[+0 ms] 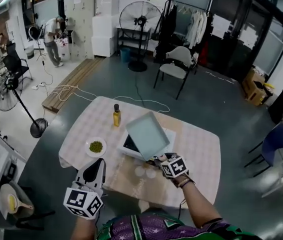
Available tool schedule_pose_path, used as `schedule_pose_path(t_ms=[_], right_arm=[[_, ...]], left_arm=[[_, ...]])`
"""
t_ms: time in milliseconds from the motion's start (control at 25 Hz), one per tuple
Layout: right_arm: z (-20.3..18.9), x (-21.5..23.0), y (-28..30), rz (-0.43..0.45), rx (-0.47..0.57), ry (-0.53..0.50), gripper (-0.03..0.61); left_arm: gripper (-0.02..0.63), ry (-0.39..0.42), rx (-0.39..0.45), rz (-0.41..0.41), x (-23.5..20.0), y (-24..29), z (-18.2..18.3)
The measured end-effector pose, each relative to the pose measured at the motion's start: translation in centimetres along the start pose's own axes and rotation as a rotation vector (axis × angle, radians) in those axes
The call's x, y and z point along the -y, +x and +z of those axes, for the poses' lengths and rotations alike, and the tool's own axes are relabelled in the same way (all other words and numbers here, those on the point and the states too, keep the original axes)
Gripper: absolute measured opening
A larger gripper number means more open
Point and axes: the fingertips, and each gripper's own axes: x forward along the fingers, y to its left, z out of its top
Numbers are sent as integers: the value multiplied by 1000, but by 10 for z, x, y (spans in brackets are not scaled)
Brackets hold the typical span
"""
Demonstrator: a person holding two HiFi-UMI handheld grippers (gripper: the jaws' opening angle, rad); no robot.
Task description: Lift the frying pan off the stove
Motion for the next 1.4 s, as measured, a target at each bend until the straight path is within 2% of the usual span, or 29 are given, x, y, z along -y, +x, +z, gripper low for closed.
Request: schedule_pose_path(t_ms=[320, 560, 760, 1000, 1400], right_arm=[[4, -80, -82, -80, 145, 51, 175], [3, -111, -146, -118, 308, 126, 175], [24, -114, -193, -149, 428, 157, 175], [55, -111, -232, -169, 551, 169, 175], [72, -103, -269, -213, 656, 177, 176]], left_arm=[[21, -6, -29, -83, -20, -39, 5], [21, -25, -7, -105, -15, -67, 1], [21, -19, 10, -112, -10, -77, 14], [21, 34, 39, -91, -8, -78, 33], [21, 55, 63, -84, -3, -77, 37]])
